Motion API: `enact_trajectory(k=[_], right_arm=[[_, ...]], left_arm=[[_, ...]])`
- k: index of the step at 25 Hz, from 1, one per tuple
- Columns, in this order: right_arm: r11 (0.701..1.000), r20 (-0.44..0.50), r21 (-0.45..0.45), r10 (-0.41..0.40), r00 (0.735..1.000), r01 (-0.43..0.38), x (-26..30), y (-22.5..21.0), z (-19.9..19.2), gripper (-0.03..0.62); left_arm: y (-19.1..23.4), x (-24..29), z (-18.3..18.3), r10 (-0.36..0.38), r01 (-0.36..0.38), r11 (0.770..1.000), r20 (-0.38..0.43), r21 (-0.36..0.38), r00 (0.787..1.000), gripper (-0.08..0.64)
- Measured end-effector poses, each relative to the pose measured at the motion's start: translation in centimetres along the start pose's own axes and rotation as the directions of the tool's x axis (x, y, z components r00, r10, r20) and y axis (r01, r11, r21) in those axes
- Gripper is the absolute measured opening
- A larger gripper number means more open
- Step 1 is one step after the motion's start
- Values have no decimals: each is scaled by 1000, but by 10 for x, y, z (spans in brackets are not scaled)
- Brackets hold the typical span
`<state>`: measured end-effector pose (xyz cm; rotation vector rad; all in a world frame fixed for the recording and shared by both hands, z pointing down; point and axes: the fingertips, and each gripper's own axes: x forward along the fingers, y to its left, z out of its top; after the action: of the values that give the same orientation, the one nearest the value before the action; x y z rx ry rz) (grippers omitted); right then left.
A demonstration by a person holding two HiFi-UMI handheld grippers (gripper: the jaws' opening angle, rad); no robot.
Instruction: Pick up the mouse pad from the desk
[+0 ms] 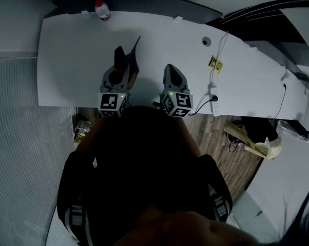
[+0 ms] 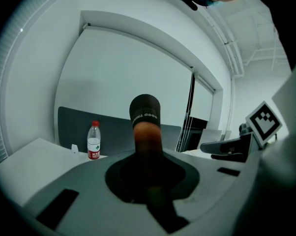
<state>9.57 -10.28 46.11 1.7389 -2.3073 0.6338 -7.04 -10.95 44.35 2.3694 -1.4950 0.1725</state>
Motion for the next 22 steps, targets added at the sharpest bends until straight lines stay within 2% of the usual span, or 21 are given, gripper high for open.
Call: enact_trajectory(k=[22], right_arm=[[1000,13,2,22,1000,-22,-1,7,-1,0]], left_arm=[[2,3,-9,-6,6,1000,-6,9,1000,26]])
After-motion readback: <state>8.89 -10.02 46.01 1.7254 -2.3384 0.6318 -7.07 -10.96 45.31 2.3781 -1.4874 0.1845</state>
